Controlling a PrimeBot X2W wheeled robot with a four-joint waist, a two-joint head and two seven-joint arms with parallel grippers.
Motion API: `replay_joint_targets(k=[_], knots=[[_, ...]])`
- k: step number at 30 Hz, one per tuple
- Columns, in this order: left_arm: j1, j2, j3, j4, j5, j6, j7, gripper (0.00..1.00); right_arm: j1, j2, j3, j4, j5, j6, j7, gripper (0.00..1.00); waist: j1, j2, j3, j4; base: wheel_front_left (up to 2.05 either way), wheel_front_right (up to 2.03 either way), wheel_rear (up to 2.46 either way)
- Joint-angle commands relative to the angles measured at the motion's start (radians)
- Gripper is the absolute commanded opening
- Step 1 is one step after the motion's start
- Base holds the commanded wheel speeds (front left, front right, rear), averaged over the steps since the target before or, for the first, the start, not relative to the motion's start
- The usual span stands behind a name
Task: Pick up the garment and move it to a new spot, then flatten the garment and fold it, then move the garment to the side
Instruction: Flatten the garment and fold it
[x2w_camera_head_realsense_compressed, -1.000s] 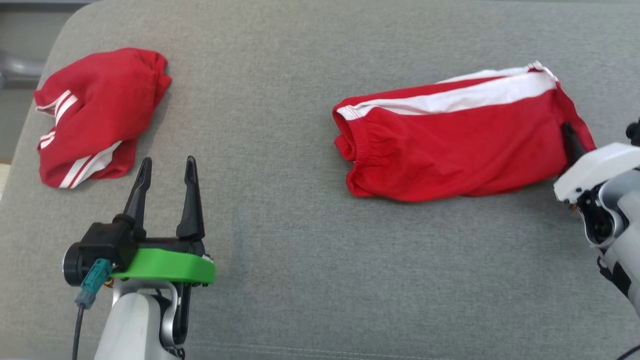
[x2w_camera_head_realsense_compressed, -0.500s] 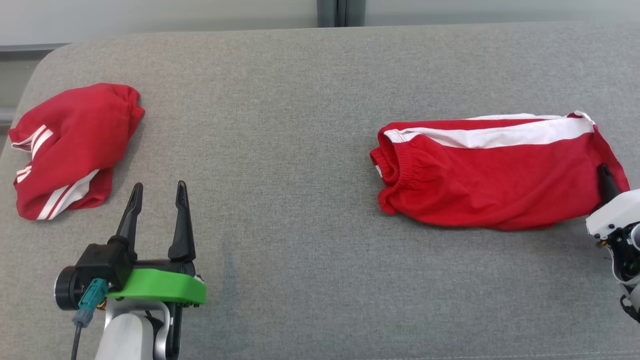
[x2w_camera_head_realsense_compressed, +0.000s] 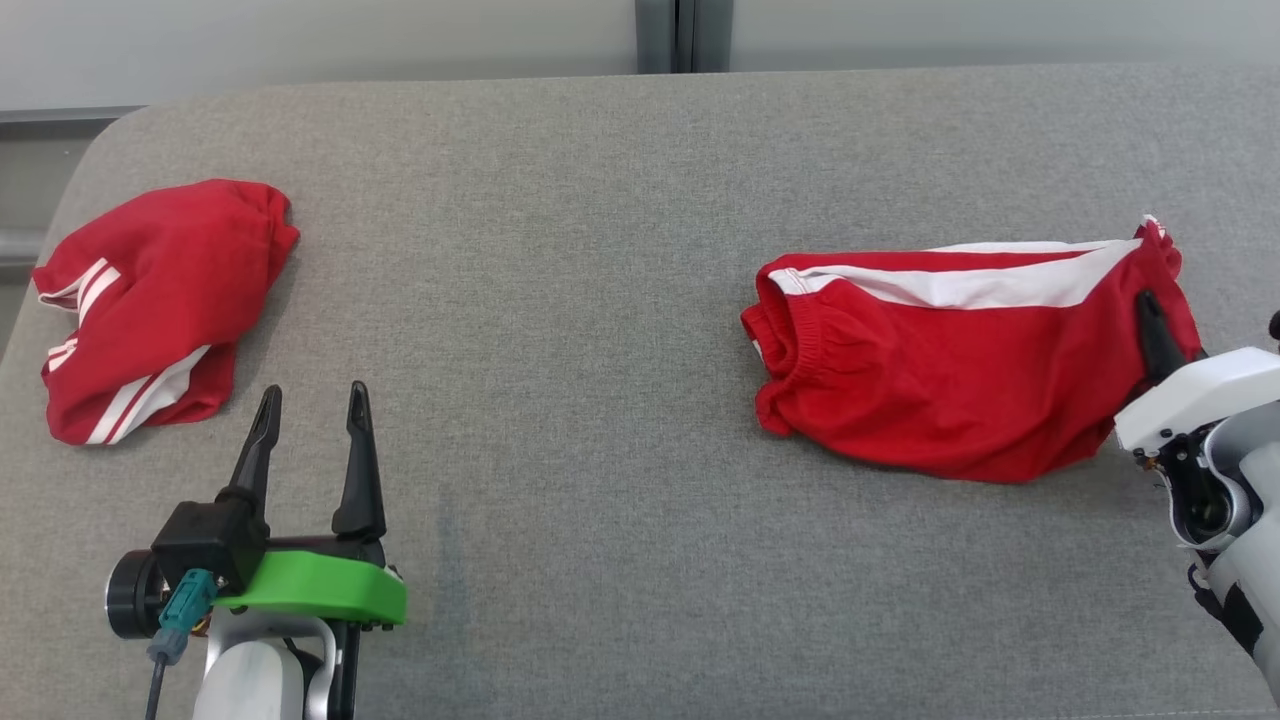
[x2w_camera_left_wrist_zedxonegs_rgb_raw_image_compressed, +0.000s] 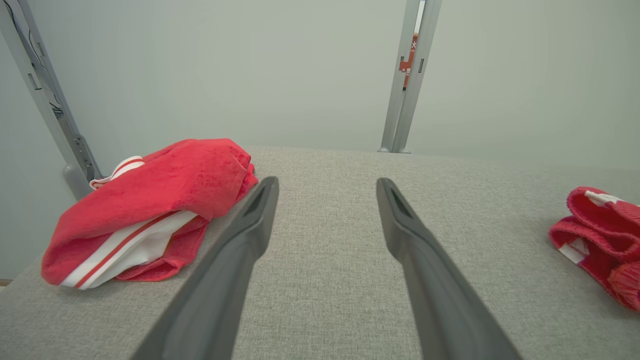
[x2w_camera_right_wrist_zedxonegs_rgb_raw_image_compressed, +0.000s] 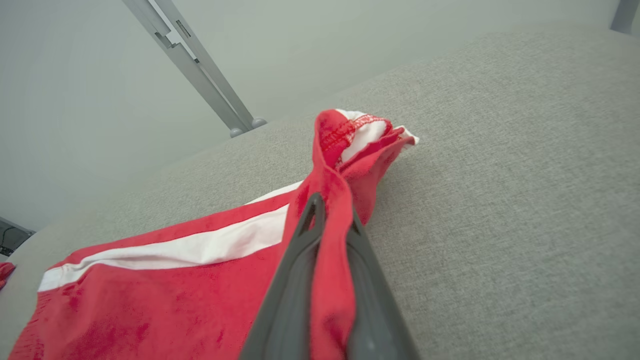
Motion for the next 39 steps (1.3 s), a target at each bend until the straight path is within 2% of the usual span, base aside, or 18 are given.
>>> replay_joint_targets(k=[1, 18, 31, 32, 33, 39], knots=[[0.015, 0.003, 0.003, 0.0, 0.001, -0.002, 0.0, 1.0, 0.001, 0.007, 0.003, -0.017, -0.022, -0.001, -0.003, 0.0, 0.0, -0.0001, -0.008, 0.005, 0.0, 0.0, 0.0], [0.035, 0.003, -0.012, -0.013, -0.021, 0.008, 0.0, 1.0, 0.004, 0.122, 0.115, -0.252, -0.153, -0.001, -0.002, 0.0, 0.0, -0.0001, -0.031, 0.049, 0.0, 0.0, 0.0], [0.021, 0.003, -0.035, -0.019, -0.038, 0.018, 0.0, 1.0, 0.111, 0.18, 0.215, -0.293, -0.2, -0.001, 0.012, 0.0, 0.0, -0.0001, -0.007, 0.091, 0.0, 0.0, 0.0], [0.021, 0.003, -0.035, -0.019, -0.038, 0.019, 0.0, 1.0, 0.115, 0.184, 0.215, -0.293, -0.198, -0.001, 0.011, 0.31, 0.0, -0.0001, -0.006, 0.091, 0.0, 0.0, 0.0], [0.021, 0.003, -0.036, -0.018, -0.037, 0.019, 0.0, 1.0, 0.119, 0.185, 0.214, -0.295, -0.204, -0.001, 0.007, 1.0, 0.0, -0.0001, -0.006, 0.09, 0.0, 0.0, 0.0], [0.02, 0.003, -0.033, -0.018, -0.033, 0.022, 0.0, 1.0, 0.131, 0.177, 0.121, -0.34, -0.25, -0.001, -0.004, 1.0, 0.0, -0.0001, -0.013, 0.077, 0.0, 0.0, 0.0]])
